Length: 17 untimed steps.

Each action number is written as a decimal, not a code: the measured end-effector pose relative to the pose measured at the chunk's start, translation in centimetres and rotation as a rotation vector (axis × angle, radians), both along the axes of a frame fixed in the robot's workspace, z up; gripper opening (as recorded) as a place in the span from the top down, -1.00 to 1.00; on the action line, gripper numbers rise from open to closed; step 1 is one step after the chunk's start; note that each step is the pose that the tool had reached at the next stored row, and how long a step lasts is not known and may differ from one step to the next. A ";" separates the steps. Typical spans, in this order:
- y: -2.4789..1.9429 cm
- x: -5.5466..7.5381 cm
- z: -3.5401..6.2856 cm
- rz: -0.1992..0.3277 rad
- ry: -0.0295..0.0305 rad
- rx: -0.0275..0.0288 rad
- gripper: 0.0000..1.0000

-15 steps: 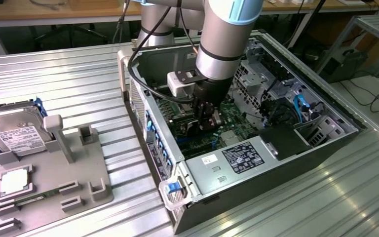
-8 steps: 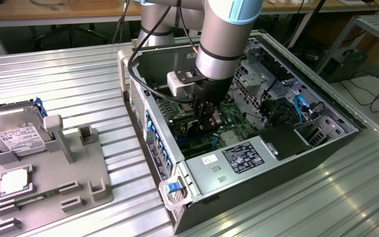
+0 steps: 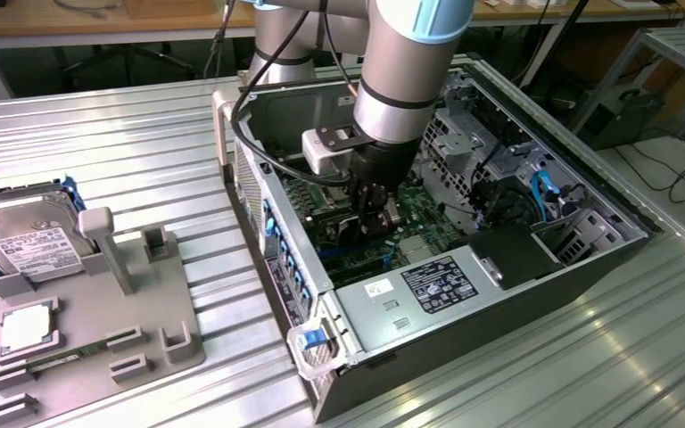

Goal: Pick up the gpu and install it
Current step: 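Insert the gpu into the slot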

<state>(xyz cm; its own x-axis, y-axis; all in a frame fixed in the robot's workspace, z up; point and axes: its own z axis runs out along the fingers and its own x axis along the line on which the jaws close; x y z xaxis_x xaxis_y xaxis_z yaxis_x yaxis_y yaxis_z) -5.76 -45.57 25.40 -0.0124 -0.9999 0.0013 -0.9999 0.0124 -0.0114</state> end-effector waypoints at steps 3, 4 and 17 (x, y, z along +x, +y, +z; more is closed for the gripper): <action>0.00 0.0 0.00 0.002 0.0000 -0.0001 0.47; 0.00 0.0 0.00 0.002 0.0001 0.0000 0.47; 0.07 0.0 -0.01 0.014 0.0001 -0.0022 0.47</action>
